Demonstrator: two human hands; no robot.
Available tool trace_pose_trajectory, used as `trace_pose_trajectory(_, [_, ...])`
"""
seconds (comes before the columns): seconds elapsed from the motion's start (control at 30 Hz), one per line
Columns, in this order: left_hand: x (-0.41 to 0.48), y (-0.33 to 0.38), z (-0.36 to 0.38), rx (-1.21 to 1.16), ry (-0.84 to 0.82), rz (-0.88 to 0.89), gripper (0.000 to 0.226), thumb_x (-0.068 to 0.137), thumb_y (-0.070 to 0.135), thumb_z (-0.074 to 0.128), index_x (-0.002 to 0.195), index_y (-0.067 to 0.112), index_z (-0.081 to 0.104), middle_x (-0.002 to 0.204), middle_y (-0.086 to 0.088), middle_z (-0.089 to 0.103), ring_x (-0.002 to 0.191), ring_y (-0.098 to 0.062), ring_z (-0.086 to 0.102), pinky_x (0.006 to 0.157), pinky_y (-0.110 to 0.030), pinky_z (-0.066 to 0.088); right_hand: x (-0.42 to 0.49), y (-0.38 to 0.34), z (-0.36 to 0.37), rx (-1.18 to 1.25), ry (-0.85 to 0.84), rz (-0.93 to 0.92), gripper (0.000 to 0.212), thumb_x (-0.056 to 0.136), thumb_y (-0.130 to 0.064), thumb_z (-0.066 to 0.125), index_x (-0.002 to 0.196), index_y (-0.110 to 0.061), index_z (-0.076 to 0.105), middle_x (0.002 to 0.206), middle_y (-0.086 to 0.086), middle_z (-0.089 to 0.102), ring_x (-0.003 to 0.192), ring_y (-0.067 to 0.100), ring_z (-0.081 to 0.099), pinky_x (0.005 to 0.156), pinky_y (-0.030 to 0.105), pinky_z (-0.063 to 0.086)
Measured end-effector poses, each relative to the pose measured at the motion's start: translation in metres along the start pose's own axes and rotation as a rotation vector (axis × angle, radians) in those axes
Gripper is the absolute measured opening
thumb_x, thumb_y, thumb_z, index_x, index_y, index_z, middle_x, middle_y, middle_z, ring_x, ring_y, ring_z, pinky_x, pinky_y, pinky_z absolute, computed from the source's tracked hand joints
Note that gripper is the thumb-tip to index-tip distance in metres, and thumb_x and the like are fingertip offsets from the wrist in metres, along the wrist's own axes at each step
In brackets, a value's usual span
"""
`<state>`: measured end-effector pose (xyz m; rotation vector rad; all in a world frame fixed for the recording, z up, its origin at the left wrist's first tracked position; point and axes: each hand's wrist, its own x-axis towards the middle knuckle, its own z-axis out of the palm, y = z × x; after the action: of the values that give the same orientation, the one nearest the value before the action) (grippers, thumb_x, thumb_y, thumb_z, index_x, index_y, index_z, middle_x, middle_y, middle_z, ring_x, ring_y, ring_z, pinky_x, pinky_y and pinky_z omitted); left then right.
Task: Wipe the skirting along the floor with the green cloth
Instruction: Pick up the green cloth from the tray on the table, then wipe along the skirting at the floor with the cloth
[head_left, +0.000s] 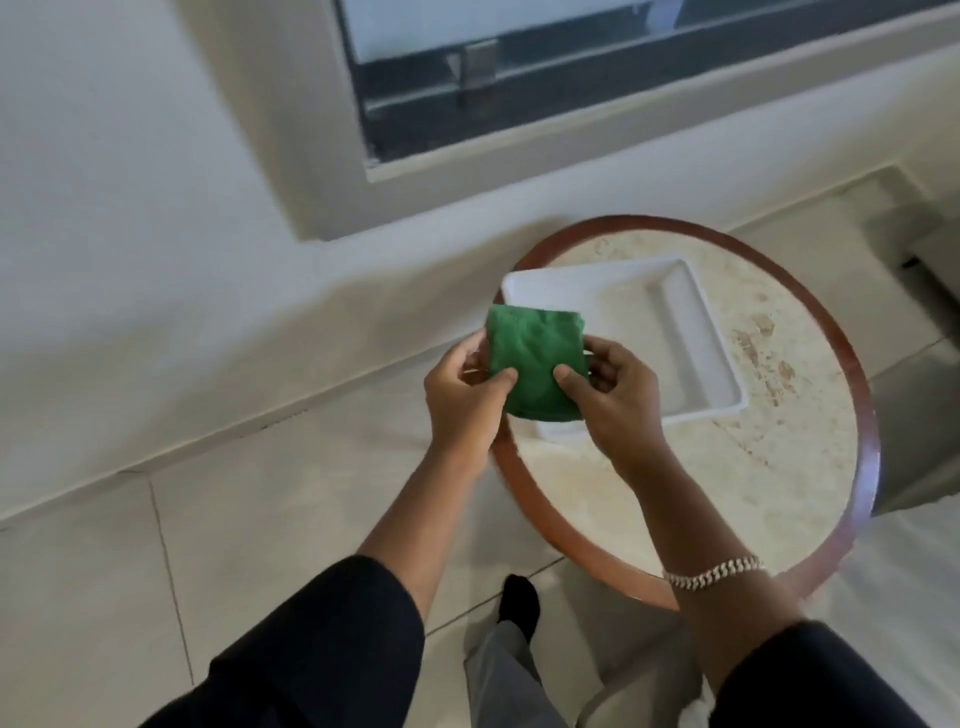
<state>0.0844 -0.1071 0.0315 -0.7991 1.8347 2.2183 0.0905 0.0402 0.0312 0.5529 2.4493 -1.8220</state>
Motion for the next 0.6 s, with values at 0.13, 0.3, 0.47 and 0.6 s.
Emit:
trace_pose_trajectory(0.13, [-0.003, -0.011, -0.105, -0.104, 0.045, -0.104, 0.059, 0.079, -0.006, 0.070, 0.133, 0.013, 0.056, 0.114, -0.009, 0.067, 0.098, -0.022, 0.069, 0.062, -0.028, 0.062, -0.055, 0.000, 0.088, 0.151, -0.067, 0.020, 0.037, 0.082, 0.000, 0.072, 0.117, -0.004, 0.062, 0.103, 0.016, 0.073, 0.094, 0.025, 0.072, 0.079, 0.042, 0.062])
trace_pose_trajectory(0.3, [0.039, -0.071, -0.250, -0.013, 0.050, -0.173, 0.055, 0.078, -0.005, 0.072, 0.130, 0.005, 0.059, 0.104, -0.014, 0.074, 0.095, -0.027, 0.073, 0.090, -0.045, 0.059, -0.087, 0.064, 0.227, 0.185, -0.183, 0.083, 0.032, 0.082, 0.003, 0.070, 0.110, -0.012, 0.064, 0.099, 0.012, 0.074, 0.092, 0.024, 0.073, 0.075, 0.033, 0.060])
trace_pose_trajectory(0.47, [0.101, -0.184, -0.369, 0.103, 0.160, -0.173, 0.044, 0.077, -0.001, 0.075, 0.119, 0.006, 0.067, 0.096, -0.008, 0.076, 0.092, -0.025, 0.074, 0.089, -0.042, 0.060, -0.085, 0.180, 0.361, 0.071, -0.337, 0.115, 0.037, 0.082, -0.001, 0.071, 0.117, -0.004, 0.061, 0.103, 0.014, 0.074, 0.093, 0.026, 0.072, 0.081, 0.042, 0.061])
trace_pose_trajectory(0.6, [0.158, -0.292, -0.426, 0.098, 0.279, -0.183, 0.036, 0.079, 0.001, 0.073, 0.114, 0.011, 0.070, 0.098, -0.006, 0.076, 0.095, -0.024, 0.073, 0.092, -0.042, 0.059, -0.071, 0.277, 0.451, 0.017, -0.352, 0.104, 0.034, 0.080, -0.001, 0.074, 0.111, -0.010, 0.063, 0.098, 0.018, 0.073, 0.087, 0.033, 0.072, 0.075, 0.044, 0.062])
